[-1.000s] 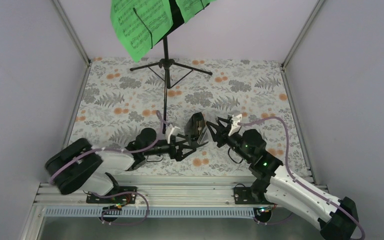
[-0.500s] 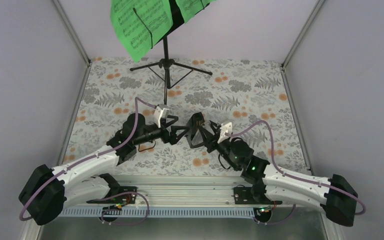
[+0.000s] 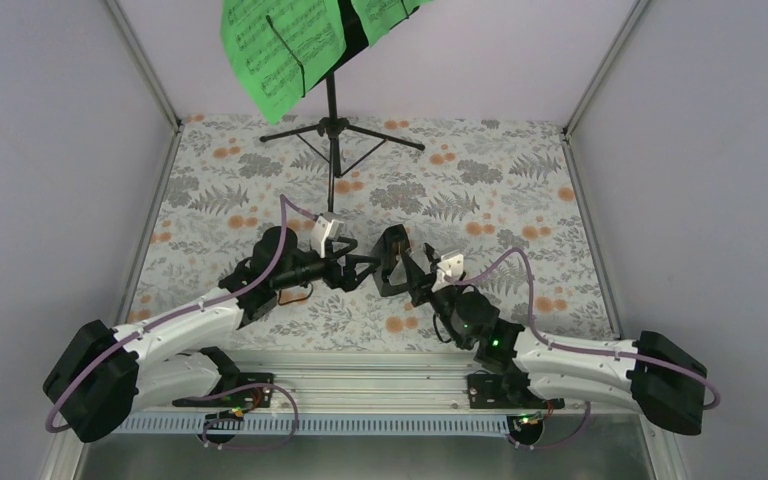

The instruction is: Pack up the instrument practice props

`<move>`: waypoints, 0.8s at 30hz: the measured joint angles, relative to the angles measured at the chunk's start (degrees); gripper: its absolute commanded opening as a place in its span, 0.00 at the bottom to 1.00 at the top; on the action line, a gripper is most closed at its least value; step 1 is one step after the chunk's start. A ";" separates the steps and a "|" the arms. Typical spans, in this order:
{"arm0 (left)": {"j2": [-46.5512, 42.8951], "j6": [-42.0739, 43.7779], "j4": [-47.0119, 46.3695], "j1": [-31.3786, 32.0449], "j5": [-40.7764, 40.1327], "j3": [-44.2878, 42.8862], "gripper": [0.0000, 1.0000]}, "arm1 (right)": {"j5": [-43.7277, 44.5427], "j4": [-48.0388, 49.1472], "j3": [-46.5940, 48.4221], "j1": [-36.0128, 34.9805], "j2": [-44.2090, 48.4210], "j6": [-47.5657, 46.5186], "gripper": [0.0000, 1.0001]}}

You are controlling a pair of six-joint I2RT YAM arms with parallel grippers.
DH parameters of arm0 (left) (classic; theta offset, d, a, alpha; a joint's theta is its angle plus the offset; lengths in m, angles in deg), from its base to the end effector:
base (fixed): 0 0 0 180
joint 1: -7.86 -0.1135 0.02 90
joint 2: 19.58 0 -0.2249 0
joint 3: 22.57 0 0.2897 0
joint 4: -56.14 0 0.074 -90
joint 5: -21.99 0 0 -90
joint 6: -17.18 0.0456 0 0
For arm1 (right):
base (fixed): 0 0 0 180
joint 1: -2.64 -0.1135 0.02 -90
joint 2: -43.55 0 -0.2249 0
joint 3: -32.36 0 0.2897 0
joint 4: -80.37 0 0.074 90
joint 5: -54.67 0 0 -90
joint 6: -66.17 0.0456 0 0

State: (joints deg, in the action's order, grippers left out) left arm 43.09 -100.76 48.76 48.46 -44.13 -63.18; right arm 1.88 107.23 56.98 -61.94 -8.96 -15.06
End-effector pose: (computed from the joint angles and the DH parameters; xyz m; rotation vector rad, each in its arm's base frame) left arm 0.2136 -0.2074 0.1752 0.5334 1.9106 -1.1929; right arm 0.1320 0.2135 0.1545 -0.2681 1.5834 0.4828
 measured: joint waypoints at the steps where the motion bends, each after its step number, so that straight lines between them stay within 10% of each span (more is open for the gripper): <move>1: 0.00 -0.13 -0.13 0.00 0.09 0.11 0.99 | 0.02 0.81 -0.02 0.00 -0.46 -0.20 0.29; 24: -0.07 -1.49 -1.60 0.00 0.09 1.97 0.99 | -0.11 14.21 -0.52 -0.28 -10.80 -3.41 0.29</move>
State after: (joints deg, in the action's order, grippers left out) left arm 43.03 -102.25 47.17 48.46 -44.04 -61.22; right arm 1.77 121.43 56.46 -62.22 -19.76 -18.47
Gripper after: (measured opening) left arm 0.993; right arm 0.429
